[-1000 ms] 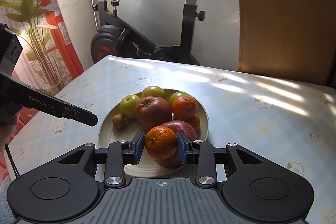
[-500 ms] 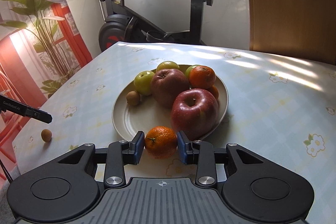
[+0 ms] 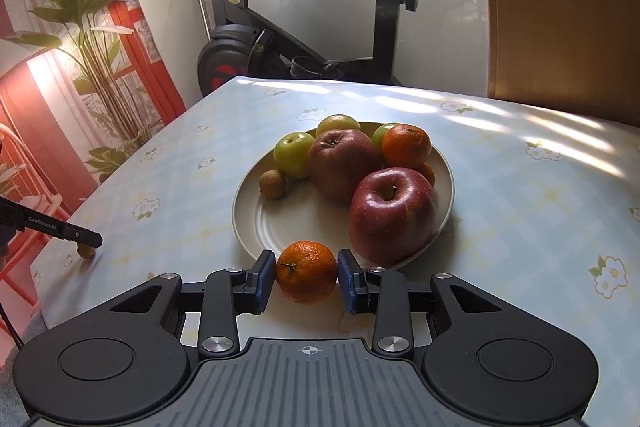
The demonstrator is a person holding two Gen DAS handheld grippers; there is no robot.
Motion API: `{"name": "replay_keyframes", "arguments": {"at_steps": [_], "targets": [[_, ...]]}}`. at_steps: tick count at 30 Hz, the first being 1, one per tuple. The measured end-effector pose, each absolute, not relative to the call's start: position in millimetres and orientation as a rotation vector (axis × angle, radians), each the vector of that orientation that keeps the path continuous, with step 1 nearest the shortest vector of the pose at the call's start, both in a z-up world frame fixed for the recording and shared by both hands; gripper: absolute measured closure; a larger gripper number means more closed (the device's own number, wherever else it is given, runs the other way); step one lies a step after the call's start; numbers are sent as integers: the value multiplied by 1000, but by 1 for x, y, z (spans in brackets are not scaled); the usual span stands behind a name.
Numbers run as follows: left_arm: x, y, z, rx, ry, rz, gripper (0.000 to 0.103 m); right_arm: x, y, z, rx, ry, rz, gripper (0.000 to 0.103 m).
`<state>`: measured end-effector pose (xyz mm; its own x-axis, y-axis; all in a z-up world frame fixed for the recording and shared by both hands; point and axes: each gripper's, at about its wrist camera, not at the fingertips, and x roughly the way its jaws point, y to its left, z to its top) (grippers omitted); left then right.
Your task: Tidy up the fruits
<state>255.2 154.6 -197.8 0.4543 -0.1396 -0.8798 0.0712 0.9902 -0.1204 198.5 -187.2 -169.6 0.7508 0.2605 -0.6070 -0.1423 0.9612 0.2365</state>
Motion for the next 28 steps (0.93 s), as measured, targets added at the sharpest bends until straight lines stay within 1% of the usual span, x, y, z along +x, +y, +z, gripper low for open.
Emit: {"name": "replay_keyframes", "arguments": {"at_steps": [6,17,19,28], "targets": [[248,160,-196,-86,1089,-129,68,200,-188,-172,191,688,225,72],[260,160,-206,-124,1077,-102,68,198,-189,-174,193,696,224,72],[261,158,-205,-127,1084,-107,73,198,-191,-174,197,694,219,72],[255,153,-201,-128,1077,-120,73,197,-193,-174,204,692,220,72]]}}
